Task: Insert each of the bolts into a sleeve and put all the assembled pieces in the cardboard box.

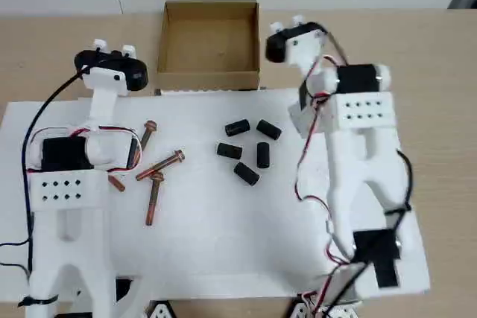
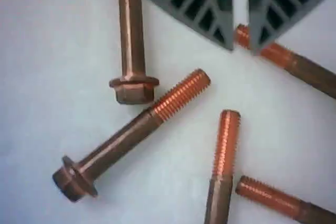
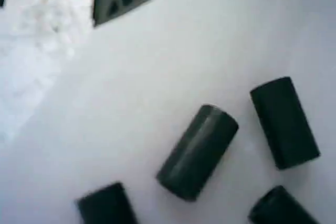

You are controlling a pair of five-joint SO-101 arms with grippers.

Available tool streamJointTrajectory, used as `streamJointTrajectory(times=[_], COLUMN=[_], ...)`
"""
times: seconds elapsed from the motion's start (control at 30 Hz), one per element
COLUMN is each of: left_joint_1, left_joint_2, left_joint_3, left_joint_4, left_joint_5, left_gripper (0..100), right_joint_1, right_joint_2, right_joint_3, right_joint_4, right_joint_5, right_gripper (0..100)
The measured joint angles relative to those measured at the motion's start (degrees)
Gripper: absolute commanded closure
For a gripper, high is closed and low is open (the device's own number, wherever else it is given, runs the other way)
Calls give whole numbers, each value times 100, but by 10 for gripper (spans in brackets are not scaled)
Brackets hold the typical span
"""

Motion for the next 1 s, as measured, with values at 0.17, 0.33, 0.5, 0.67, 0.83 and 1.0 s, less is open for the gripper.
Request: streamJointTrajectory(times=[0.17,0.33,0.5,0.67,0.83,1.0], left_joint_1=[0,0,0,0,0,0], left_joint_2=[0,0,0,0,0,0], left_joint_3=[325,448,466,466,527,615], left_joint_4=[-202,-273,-273,-290,-290,-290], left_joint_5=[0,0,0,0,0,0], left_gripper=[987,910,885,885,885,885], right_joint_1=[-176,-316,-316,-378,-651,-782], right_joint_2=[765,1530,2286,2848,3112,3253], right_joint_3=[-369,-941,-1600,-2163,-2382,-2391], right_joint_4=[0,0,0,26,35,35], right_joint_5=[404,765,897,941,1081,1152], right_gripper=[881,817,815,815,815,815])
